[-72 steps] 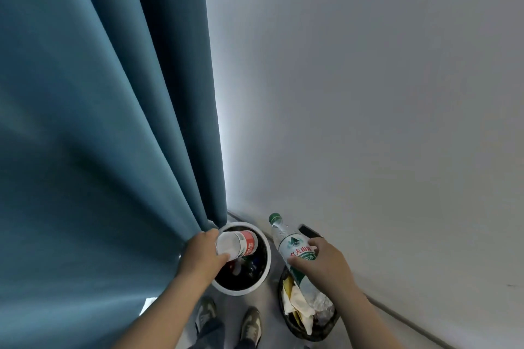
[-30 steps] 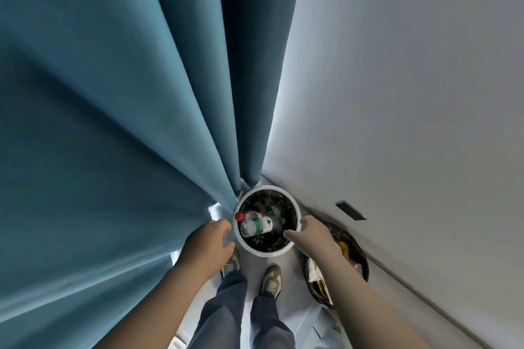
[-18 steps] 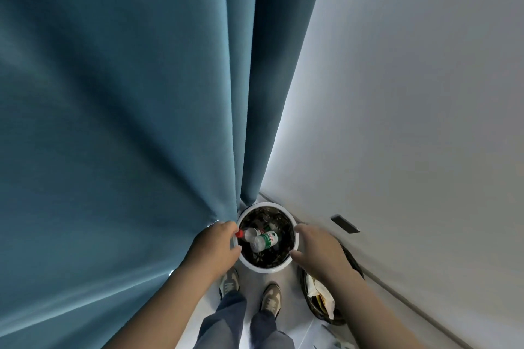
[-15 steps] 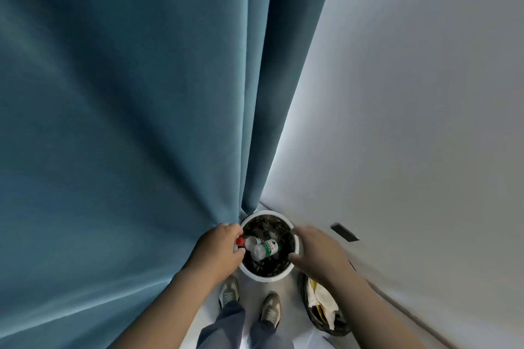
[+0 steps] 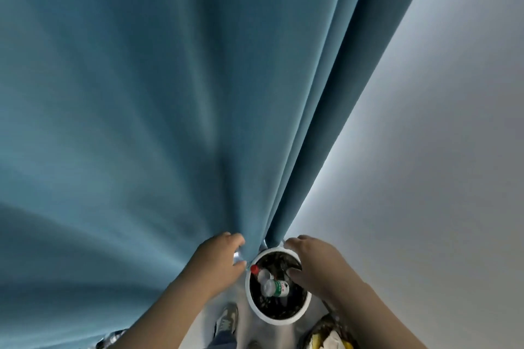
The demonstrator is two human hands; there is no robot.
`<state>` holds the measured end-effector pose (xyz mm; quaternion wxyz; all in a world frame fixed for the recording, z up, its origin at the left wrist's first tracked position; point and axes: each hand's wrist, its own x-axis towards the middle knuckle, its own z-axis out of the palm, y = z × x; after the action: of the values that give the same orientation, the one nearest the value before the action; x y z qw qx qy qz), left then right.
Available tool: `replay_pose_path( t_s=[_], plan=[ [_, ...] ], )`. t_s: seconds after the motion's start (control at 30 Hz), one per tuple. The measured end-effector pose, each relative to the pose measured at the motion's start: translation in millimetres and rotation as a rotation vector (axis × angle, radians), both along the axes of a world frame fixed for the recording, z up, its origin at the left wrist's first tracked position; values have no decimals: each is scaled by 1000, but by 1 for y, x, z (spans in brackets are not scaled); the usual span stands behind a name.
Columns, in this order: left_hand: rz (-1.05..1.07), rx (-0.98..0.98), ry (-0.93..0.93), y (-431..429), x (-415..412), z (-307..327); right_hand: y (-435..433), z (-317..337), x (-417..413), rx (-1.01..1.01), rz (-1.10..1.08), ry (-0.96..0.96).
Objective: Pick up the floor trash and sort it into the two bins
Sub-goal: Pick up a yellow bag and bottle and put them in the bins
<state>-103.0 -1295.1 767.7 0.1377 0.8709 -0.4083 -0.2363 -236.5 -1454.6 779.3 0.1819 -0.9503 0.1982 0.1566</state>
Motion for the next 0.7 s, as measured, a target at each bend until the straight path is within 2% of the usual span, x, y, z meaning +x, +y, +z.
replay_pose_path(
  t_s=[0.37,0.7],
  plan=[
    [422,36,-60,120,-58,7,81,10,29,-4,487,-22],
    [926,19,-11,268,-119,23,247,29,59,-40,996,-19]
  ],
)
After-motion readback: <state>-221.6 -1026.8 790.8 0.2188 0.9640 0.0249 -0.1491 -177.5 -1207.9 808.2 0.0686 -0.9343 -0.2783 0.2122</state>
